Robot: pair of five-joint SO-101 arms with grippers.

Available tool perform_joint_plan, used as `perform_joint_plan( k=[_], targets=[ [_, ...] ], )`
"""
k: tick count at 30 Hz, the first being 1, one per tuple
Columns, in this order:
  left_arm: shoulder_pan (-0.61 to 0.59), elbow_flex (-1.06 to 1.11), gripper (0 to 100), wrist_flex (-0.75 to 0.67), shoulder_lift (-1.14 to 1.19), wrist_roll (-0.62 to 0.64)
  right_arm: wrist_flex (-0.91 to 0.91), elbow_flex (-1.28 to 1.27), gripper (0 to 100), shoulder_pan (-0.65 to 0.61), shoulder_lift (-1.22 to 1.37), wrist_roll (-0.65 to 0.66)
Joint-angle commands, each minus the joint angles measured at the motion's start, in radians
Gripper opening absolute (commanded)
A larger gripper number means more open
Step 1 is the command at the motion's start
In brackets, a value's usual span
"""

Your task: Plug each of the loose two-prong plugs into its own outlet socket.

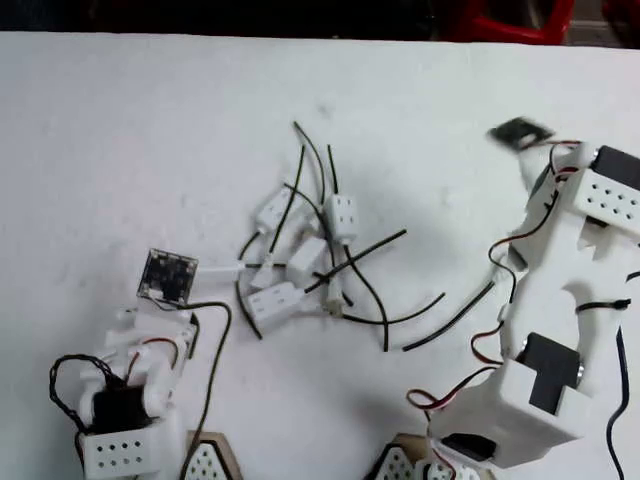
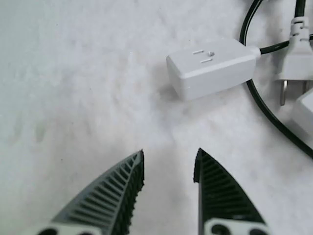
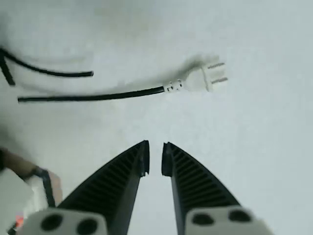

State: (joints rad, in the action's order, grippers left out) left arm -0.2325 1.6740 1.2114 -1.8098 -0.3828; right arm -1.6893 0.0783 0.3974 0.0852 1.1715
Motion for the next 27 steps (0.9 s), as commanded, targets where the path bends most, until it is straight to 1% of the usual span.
perform_joint_plan(
  k=[1, 3, 5, 9, 12, 17, 22, 27],
  targets=[
    [-0.010, -0.029, 18, -0.012, -0.012, 0.000, -0.001, -0.040, 4.6, -0.005, -0.051, 0.358],
    [-0.010, -0.029, 18, -0.012, -0.012, 0.000, 0.015, -0.063, 6.5, -0.002, -0.051, 0.476],
    [-0.010, -0.029, 18, -0.014, -0.012, 0.000, 0.059, -0.081, 11.7, 0.004, -0.051, 0.539],
    [-0.010, -0.029, 18, -0.014, -0.012, 0.000, 0.208, -0.138, 25.5, 0.018, -0.051, 0.614],
    [-0.012, -0.029, 18, -0.015, -0.012, 0.000, 0.323, -0.224, 33.7, 0.019, -0.050, 0.638],
    [-0.012, -0.029, 18, -0.017, -0.012, 0.000, 0.470, -0.356, 34.7, 0.008, -0.050, 0.690],
    [-0.012, -0.029, 18, -0.017, -0.012, 0.000, 0.608, -0.457, 34.8, 0.005, -0.041, 0.692],
    [-0.012, -0.018, 18, -0.021, -0.012, 0.000, 0.667, -0.466, 34.8, 0.005, 0.062, 0.692]
  ],
)
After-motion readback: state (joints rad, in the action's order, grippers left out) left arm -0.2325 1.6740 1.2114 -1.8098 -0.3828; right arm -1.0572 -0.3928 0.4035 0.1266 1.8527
